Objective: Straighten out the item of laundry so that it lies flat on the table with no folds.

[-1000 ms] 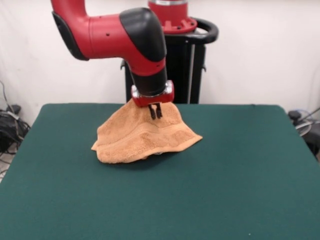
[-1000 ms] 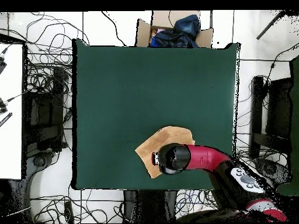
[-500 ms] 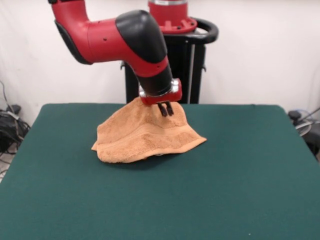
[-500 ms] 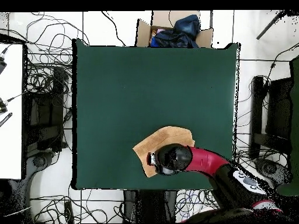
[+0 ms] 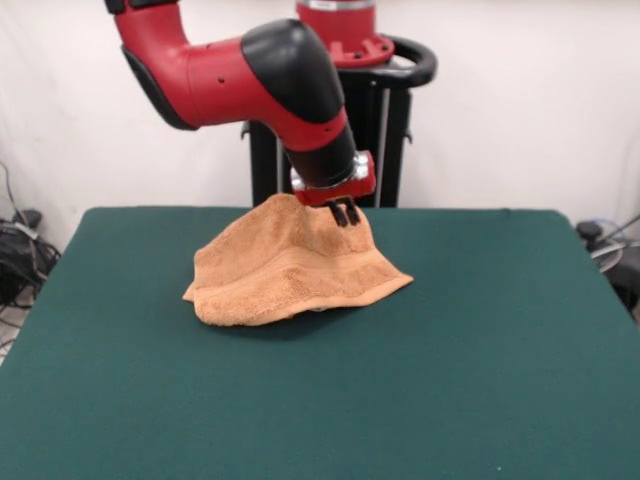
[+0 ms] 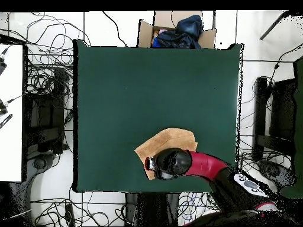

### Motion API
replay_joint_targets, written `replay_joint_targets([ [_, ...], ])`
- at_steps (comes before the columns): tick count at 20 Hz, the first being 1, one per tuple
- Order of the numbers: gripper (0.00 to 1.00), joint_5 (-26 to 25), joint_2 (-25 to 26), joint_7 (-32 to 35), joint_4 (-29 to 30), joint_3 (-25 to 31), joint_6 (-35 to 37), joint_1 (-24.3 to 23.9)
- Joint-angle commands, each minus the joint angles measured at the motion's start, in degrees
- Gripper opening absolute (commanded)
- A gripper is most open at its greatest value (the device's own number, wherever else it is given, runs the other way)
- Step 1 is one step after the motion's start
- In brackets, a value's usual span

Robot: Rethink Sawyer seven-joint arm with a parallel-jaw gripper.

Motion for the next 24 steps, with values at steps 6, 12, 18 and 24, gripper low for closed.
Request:
replay_joint_targets([
  [6, 0.00, 1.8, 1.2, 5.2, 0.5, 8.8, -11.1, -1.5],
  [12, 0.00, 1.6, 2.4, 5.3, 0.5, 9.4, -13.1, -2.0],
  [18, 0.00, 0.6, 3.1, 5.3, 0.1, 6.1, -11.9, -0.6],
  [24, 0.00, -2.3, 3.3, 4.8, -3.2, 0.1, -9.3, 3.4],
])
